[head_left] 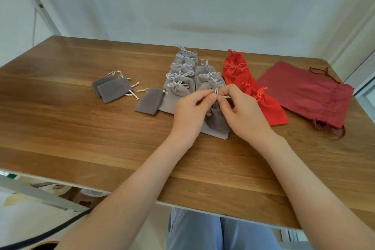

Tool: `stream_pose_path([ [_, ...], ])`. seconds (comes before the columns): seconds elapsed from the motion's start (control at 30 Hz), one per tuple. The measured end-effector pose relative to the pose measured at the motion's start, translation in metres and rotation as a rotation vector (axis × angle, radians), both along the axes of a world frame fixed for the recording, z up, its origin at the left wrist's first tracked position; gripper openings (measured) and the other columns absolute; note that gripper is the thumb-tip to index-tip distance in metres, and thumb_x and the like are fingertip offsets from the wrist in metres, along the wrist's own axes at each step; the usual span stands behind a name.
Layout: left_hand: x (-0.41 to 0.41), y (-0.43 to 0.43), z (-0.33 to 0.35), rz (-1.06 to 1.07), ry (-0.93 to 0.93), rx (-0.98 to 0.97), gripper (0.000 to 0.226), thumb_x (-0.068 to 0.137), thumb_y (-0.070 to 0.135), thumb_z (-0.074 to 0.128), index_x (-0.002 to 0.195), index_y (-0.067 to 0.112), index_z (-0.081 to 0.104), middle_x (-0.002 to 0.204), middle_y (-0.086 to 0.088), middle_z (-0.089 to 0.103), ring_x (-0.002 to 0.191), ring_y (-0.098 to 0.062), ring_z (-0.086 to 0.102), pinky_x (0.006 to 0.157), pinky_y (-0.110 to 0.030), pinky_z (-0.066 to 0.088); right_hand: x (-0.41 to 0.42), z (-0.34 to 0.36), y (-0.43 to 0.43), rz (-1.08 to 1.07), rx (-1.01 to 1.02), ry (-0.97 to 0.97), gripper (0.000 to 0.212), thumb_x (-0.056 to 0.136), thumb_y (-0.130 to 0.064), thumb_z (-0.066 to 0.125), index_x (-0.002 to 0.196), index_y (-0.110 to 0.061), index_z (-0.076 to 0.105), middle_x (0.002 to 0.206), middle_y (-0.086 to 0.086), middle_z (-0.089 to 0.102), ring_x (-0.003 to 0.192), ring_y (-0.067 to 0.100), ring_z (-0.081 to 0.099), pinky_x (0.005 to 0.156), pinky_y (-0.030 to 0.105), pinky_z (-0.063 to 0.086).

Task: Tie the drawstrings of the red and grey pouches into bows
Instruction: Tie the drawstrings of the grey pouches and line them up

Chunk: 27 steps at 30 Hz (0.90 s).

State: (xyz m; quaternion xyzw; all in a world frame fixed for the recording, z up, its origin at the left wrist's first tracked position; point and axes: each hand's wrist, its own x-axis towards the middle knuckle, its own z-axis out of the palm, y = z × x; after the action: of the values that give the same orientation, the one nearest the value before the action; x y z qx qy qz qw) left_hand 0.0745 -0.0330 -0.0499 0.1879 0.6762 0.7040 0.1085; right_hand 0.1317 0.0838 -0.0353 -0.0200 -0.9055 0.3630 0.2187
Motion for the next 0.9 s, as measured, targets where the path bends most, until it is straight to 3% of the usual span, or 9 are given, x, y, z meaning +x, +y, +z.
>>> stream_pose_path([
  [0.1, 0.001, -0.001, 0.003, 0.023, 0.058, -0.004, 0.016, 0.092, 0.015, 0.059, 0.091, 0.027, 0.069, 0.07, 0.017, 0.065, 0.063, 0.003, 0.053, 0.064, -0.016, 0.044, -0.001, 0.001, 0.0, -0.026, 0.01, 0.033, 0.004, 0.095, -0.009, 0.052, 0.094, -0.007, 0.056, 0.061, -0.015, 0.045, 0.056, -0.007, 0.051, 0.054, 0.009, 0.034],
  [0.27, 0.006, -0.002, 0.006, 0.093, 0.191, 0.043, 0.019, 0.092, 0.015, 0.061, 0.091, 0.032, 0.068, 0.089, 0.014, 0.069, 0.087, 0.001, 0.062, 0.078, -0.017, 0.046, -0.003, 0.002, 0.0, -0.057, -0.093, 0.031, 0.008, 0.095, -0.014, 0.053, 0.093, -0.01, 0.059, 0.062, -0.016, 0.049, 0.058, -0.009, 0.049, 0.057, 0.007, 0.034],
  [0.5, 0.004, -0.002, 0.004, 0.061, 0.206, 0.051, 0.02, 0.091, 0.012, 0.061, 0.097, 0.03, 0.069, 0.098, 0.01, 0.07, 0.097, -0.003, 0.063, 0.083, -0.022, 0.049, -0.006, 0.001, 0.005, -0.047, -0.252, -0.057, 0.013, 0.096, -0.015, 0.052, 0.094, -0.011, 0.064, 0.065, -0.014, 0.052, 0.058, -0.007, 0.045, 0.059, 0.01, 0.035],
  [0.7, 0.005, -0.001, 0.005, 0.004, 0.194, 0.035, 0.02, 0.091, 0.011, 0.06, 0.096, 0.028, 0.068, 0.095, 0.007, 0.069, 0.084, -0.001, 0.06, 0.075, -0.018, 0.046, -0.005, -0.001, 0.01, 0.006, -0.481, -0.056, 0.016, 0.092, -0.021, 0.054, 0.086, -0.008, 0.062, 0.078, 0.001, 0.059, 0.077, 0.013, 0.051, 0.075, 0.036, 0.041],
  [0.77, 0.006, 0.0, 0.004, 0.021, 0.179, 0.027, 0.02, 0.09, 0.012, 0.063, 0.091, 0.031, 0.068, 0.085, 0.014, 0.069, 0.077, 0.002, 0.058, 0.073, -0.019, 0.045, -0.005, 0.001, 0.01, 0.054, -0.534, -0.028, 0.019, 0.089, -0.025, 0.052, 0.08, -0.01, 0.06, 0.075, -0.002, 0.056, 0.077, 0.013, 0.05, 0.075, 0.035, 0.039],
  [0.9, 0.005, -0.002, 0.003, 0.068, 0.144, 0.012, 0.016, 0.087, 0.015, 0.066, 0.086, 0.03, 0.067, 0.076, 0.015, 0.067, 0.072, 0.0, 0.058, 0.07, -0.019, 0.046, -0.003, 0.002, 0.007, 0.05, -0.384, 0.029, 0.012, 0.094, -0.011, 0.055, 0.085, -0.007, 0.062, 0.075, -0.009, 0.058, 0.073, 0.005, 0.051, 0.072, 0.025, 0.041],
])
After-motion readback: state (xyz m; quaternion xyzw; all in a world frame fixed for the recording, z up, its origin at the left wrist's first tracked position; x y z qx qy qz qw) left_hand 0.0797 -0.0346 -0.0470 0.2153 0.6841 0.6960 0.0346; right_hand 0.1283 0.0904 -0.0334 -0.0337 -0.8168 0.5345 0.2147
